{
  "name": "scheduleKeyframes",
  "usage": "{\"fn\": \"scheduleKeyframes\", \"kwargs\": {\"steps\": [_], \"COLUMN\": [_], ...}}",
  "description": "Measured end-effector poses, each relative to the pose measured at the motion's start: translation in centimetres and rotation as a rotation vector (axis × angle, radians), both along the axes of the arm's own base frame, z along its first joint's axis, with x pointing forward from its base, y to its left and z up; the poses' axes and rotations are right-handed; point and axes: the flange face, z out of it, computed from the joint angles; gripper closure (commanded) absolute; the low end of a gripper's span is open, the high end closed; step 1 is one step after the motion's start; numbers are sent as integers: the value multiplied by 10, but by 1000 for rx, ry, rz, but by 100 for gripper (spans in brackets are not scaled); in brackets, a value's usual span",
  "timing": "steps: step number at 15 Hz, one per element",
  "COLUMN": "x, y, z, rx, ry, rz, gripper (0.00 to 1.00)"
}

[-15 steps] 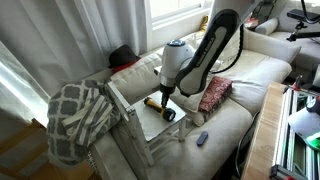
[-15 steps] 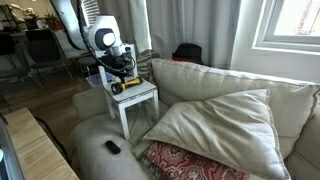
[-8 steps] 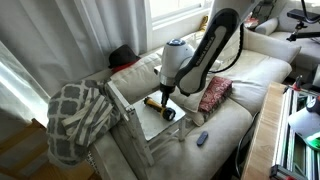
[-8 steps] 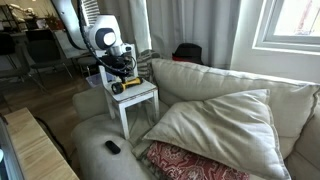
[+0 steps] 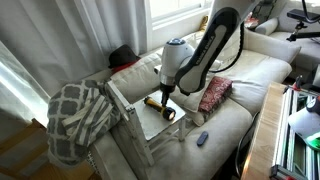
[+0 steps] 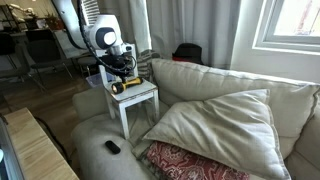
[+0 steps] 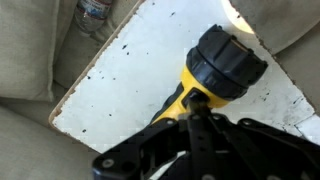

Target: Press the on and off button of the torchlight twice and then flip the torchlight to make it face down on the chair seat

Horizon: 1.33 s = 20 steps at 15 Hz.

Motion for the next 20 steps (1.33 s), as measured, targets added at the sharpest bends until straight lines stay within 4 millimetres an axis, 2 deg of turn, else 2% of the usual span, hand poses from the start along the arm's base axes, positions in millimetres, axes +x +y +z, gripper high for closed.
{"fn": "scheduleKeyframes", "kwargs": {"steps": [20], "x": [3], "y": [-13], "z": [1], "rx": [-2], "ry": [-7], "rz": [-63], "gripper": [100]}}
